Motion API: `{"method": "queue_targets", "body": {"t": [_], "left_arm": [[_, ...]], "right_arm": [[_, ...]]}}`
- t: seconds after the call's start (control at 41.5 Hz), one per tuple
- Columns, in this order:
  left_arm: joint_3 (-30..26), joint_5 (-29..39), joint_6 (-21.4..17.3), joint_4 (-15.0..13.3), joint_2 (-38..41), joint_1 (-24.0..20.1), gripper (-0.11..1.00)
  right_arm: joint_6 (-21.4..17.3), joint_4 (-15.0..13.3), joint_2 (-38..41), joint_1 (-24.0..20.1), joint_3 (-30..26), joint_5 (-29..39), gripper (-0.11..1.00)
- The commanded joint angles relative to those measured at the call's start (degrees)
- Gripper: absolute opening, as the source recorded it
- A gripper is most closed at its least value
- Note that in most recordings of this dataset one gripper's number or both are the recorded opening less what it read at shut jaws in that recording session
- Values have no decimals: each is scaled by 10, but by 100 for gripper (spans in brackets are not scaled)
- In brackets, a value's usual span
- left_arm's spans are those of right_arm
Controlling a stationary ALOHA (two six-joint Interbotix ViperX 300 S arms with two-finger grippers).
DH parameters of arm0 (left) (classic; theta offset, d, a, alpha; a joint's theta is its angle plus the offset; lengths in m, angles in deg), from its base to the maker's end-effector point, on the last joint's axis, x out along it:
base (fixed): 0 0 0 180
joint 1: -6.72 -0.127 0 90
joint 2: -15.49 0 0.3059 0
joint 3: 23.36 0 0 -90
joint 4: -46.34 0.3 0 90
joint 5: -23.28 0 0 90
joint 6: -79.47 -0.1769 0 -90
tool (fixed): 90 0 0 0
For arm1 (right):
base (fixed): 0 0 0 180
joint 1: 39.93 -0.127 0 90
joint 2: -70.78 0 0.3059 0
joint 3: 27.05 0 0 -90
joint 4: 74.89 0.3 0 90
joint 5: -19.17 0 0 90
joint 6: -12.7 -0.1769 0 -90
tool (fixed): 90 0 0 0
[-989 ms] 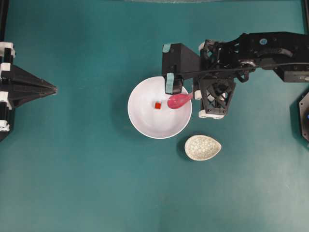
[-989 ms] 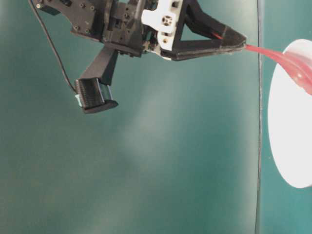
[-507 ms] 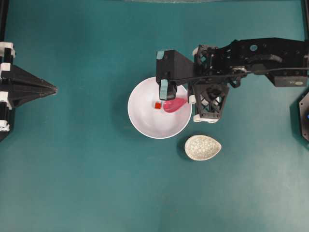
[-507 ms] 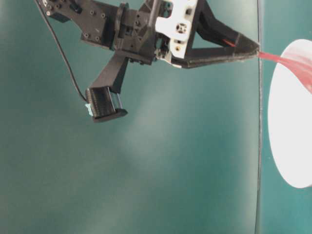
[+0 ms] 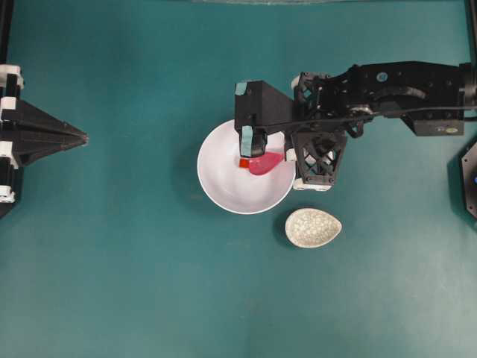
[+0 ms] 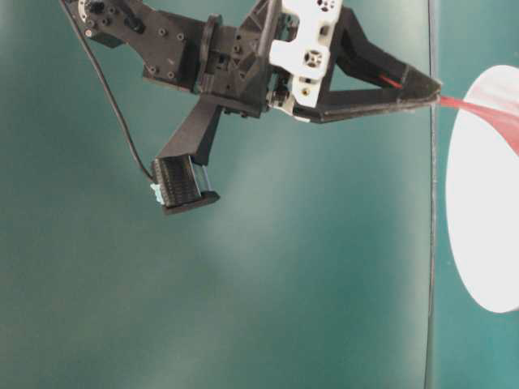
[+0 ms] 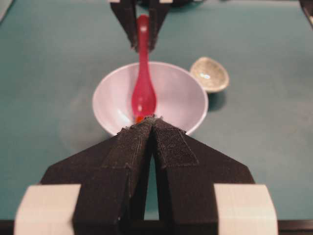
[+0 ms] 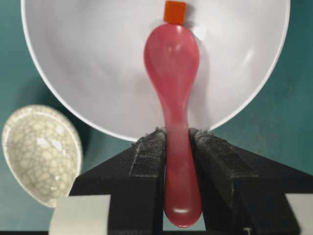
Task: Grip the spoon and scoop the red block from the bowl with right arm.
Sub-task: 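Lower the spoon bowl into the white bowl beside the red cube, then slide the spoon under the red cube, scooping it onto the spoon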
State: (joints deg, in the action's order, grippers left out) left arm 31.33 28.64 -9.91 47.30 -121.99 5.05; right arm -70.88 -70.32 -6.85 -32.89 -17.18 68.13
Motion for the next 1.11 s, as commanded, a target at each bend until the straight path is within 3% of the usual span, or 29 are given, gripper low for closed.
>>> {"method": "queue_targets", "body": {"t": [0.0, 1.086], "left_arm": [[-9, -6, -2, 2, 2, -1, 0], [-10, -6, -2, 2, 2, -1, 0]], "right_arm": [[0, 0, -4, -1, -15, -5, 24], [-9, 16, 4, -16, -16, -64, 24]]}}
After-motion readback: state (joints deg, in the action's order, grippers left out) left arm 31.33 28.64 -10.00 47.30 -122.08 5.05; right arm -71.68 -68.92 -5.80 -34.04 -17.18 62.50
